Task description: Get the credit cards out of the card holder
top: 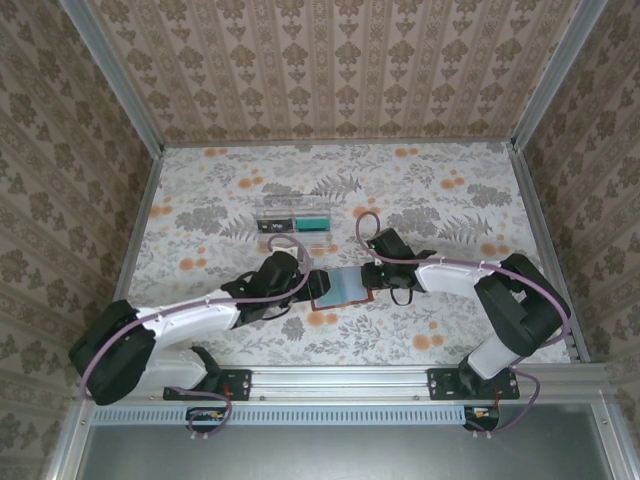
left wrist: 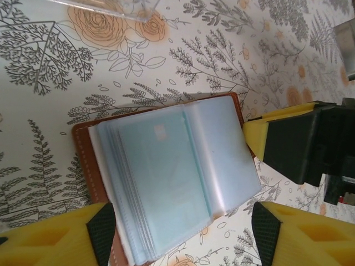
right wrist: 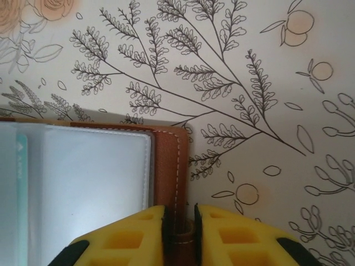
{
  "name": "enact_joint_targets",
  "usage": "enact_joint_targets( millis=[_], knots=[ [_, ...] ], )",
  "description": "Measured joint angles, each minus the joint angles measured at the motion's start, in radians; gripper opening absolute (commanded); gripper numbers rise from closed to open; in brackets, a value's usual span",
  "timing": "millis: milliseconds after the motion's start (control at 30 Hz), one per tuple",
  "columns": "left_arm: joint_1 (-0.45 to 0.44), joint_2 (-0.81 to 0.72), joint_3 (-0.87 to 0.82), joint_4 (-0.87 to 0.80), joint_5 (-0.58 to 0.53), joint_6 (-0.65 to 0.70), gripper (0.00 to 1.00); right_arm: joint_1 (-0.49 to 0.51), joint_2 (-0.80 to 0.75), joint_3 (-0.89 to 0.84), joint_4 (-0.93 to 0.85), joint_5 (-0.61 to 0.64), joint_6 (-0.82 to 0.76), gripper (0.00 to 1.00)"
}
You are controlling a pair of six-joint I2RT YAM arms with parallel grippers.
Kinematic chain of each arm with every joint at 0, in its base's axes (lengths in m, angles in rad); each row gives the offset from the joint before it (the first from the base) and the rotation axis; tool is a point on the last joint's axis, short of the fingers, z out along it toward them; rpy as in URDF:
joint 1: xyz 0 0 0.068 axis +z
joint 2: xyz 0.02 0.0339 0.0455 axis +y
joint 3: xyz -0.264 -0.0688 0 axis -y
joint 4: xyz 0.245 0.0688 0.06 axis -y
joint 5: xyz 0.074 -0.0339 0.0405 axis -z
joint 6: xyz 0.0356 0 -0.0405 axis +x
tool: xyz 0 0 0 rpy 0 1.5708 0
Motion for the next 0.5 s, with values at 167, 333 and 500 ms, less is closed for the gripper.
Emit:
enact_joint_targets(
  millis=[167,333,500],
  knots=[
    [0.0,0.058,0.013,0.032,0.018,-0.008,0.55,0.018,0.0,-0.013,0.031,-0.016,0.019,0.17],
    [0.0,0.101,0.025,0.047,0.026,-0.015,0.52,0.019,-0.003,-0.019,0.038,-0.022,0.032,0.17],
    [0.0,0.124,0.032,0.04,0.024,-0.018,0.51,0.019,-0.006,-0.021,0.037,-0.023,0.032,0.17]
  ],
)
